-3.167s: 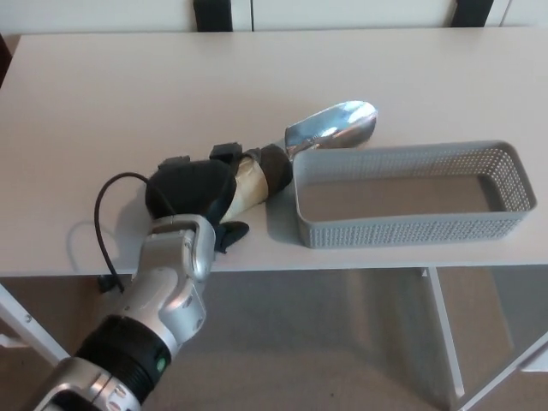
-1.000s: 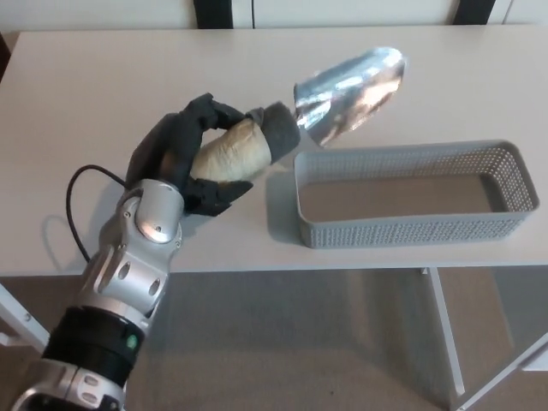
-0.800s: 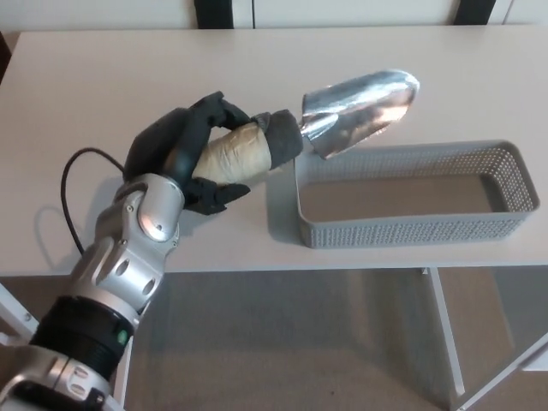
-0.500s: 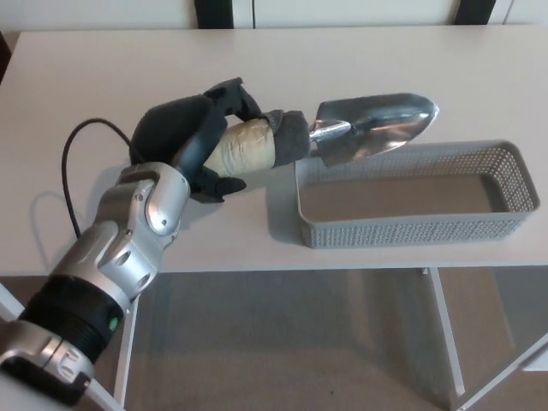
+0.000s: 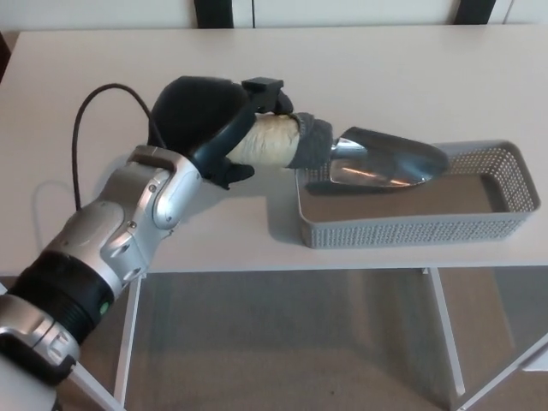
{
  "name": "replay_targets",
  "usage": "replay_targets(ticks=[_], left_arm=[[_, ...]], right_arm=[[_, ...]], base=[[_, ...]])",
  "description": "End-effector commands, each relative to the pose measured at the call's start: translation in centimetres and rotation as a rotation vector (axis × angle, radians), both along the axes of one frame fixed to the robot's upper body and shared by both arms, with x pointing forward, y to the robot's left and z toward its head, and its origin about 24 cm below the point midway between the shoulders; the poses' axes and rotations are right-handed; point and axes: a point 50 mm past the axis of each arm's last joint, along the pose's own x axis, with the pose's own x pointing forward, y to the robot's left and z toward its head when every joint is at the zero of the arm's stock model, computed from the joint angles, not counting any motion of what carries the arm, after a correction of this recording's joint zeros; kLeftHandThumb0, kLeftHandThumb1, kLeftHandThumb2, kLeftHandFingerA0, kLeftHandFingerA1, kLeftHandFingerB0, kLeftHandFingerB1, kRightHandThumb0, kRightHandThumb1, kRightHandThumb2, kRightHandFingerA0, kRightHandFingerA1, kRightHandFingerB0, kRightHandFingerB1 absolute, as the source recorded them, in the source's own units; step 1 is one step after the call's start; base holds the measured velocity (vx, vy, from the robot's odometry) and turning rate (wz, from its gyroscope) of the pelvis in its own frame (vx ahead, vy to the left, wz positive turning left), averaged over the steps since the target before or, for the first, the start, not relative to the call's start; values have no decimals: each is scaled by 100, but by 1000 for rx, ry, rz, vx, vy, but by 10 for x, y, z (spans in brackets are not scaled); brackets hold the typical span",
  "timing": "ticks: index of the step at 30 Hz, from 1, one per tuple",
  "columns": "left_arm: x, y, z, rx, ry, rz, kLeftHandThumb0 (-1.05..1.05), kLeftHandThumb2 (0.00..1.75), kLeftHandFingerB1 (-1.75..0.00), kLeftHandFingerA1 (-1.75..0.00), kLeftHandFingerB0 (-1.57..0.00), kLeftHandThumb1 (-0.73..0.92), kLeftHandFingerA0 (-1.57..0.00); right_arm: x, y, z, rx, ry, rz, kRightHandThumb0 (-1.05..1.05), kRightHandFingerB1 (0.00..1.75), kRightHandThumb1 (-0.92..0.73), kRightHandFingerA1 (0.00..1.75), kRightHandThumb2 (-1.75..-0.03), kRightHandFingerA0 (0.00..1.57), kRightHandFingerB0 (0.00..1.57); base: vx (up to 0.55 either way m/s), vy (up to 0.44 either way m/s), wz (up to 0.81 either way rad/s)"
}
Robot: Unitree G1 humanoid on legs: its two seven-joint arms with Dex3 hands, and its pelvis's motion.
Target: The robot walks towards a desk on which a shovel is kept on the left hand side and a container is kept on the right hand side. The robot picks up the shovel using its left hand and places it in the container.
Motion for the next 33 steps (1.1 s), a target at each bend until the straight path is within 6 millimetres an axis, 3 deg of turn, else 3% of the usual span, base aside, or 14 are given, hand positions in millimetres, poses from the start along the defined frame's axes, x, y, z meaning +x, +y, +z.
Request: replay_targets(ticks=[1, 2, 3, 5, 15, 22, 23, 24, 25, 26, 27, 29, 30, 33], left_arm=[[-10, -26, 31, 62, -203, -228, -31, 64, -53, -151, -72, 67, -85], [-11, -28, 32, 86, -212, -236, -30, 64, -68, -150, -69, 68, -82], [-11, -31, 32, 85, -209, -238, -29, 63, -96, -165, -64, 70, -80], [-13, -37, 28, 62, -207, -253, -31, 66, -66, -160, -72, 71, -84], [-16, -49, 18, 78, -153, -260, -32, 61, -61, -159, -78, 59, -86], [-17, -58, 12, 67, -40, -234, -31, 60, -65, -153, -73, 69, -87], [-17, -60, 10, 64, -17, -212, -33, 63, -63, -145, -67, 68, -86], [-18, -62, 7, 96, 93, -173, -48, 60, -33, -72, -35, 68, -75], [-17, -63, 6, 111, 135, -162, -62, 82, -39, -54, -15, 56, -46], [-17, -63, 5, 141, 200, -142, -33, 99, -47, -48, 0, 46, -3], [-18, -64, 2, 155, 251, -114, -67, 83, -27, -35, -7, 51, -3], [-20, -64, 1, 166, 274, -103, -75, 88, -19, -22, -5, 55, 0], [-21, -63, 2, 185, 293, -94, -90, 94, -5, -9, 0, 64, 0], [-20, -62, 2, 234, 350, -54, -101, 103, 0, -3, 0, 66, 0]], right_arm=[[-6, -7, -1, -9, 42, -5, -42, 34, -61, 46, -58, 54, 30], [-6, -6, -1, -10, 42, 0, -42, 34, -61, 46, -58, 55, 29], [-5, -6, -1, -6, 44, -3, -42, 34, -61, 47, -58, 55, 29], [-7, -6, -1, 1, 46, 3, -43, 34, -61, 46, -58, 56, 29], [0, -6, 0, -10, 34, 13, -43, 35, -59, 48, -57, 59, 31], [3, -6, 2, -13, 34, 44, -44, 35, -59, 50, -57, 62, 32], [3, -6, 1, -17, 33, 48, -44, 36, -59, 51, -57, 63, 33], [3, -6, 1, -12, 34, 50, -44, 36, -59, 52, -57, 62, 32], [3, -6, 1, -12, 34, 54, -45, 36, -59, 51, -57, 60, 32], [4, -5, 1, -18, 38, 65, -45, 35, -60, 48, -57, 56, 32], [4, -5, 3, -26, 49, 77, -45, 35, -60, 47, -57, 56, 33], [4, -4, 4, -27, 50, 81, -45, 35, -60, 47, -57, 56, 33], [5, -6, 4, -28, 48, 88, -46, 35, -59, 47, -57, 56, 33], [7, -6, 6, -41, 48, 104, -47, 35, -58, 47, -57, 57, 34]], base=[[0, 0, 0], [0, 0, 0], [0, 0, 0], [0, 0, 0], [0, 0, 0], [0, 0, 0], [0, 0, 0], [0, 0, 0], [0, 0, 0], [0, 0, 0], [0, 0, 0], [0, 0, 0], [0, 0, 0], [0, 0, 0]])
